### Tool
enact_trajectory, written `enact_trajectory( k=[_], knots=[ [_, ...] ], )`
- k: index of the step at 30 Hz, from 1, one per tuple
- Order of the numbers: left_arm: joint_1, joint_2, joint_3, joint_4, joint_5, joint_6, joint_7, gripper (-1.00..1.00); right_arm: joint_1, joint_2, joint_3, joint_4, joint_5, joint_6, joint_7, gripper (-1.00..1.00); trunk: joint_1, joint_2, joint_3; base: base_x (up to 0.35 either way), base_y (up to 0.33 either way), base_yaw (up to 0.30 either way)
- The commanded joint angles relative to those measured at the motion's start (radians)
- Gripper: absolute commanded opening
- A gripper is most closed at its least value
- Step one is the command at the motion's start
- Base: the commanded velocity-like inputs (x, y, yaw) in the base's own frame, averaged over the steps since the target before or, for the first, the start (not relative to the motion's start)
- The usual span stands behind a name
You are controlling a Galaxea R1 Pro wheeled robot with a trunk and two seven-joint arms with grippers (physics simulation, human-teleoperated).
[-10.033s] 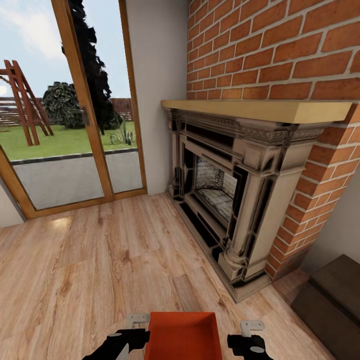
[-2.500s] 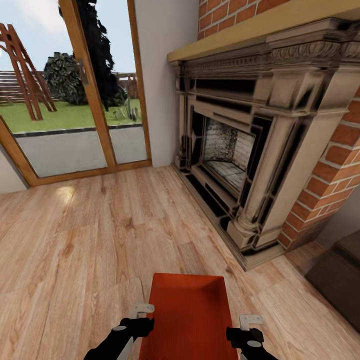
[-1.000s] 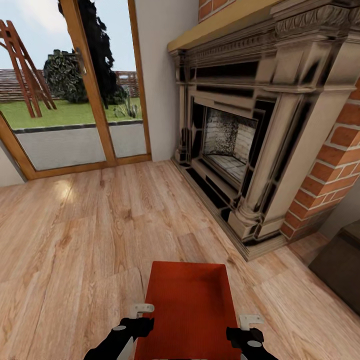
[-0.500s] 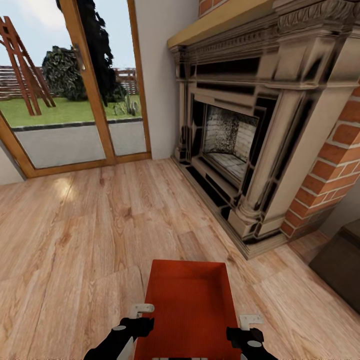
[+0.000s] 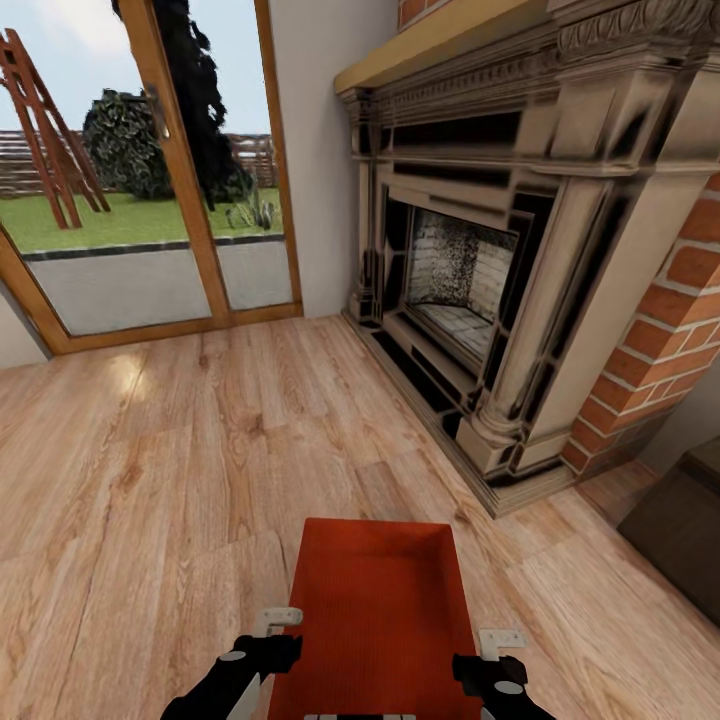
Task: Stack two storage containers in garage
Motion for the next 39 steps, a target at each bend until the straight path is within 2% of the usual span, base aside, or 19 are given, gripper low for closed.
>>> enact_trajectory(
  k=[1, 10, 17, 39],
  knots=[
    [0.0, 0.002, -0.001, -0.002, 0.0, 0.006, 0.003, 1.0, 0.0, 0.0, 0.009, -0.001, -0.01, -0.001, -0.006, 1.0, 0.0, 0.0, -0.001, 0.0, 0.0, 0.0],
    [0.0, 0.008, 0.0, -0.001, 0.0, 0.005, 0.003, 1.0, 0.0, 0.006, 0.009, -0.001, -0.012, 0.0, -0.006, 1.0, 0.0, 0.0, -0.001, 0.0, 0.0, 0.0],
    [0.0, 0.01, 0.0, -0.001, 0.0, 0.005, 0.003, 1.0, 0.0, 0.032, 0.009, 0.001, -0.011, 0.0, -0.005, 1.0, 0.0, 0.0, -0.001, 0.0, 0.0, 0.0],
    [0.0, 0.009, -0.001, 0.001, -0.002, 0.005, 0.003, 1.0, 0.0, 0.03, 0.009, 0.003, -0.012, -0.001, -0.003, 1.0, 0.0, 0.0, -0.001, 0.0, 0.0, 0.0]
  ],
)
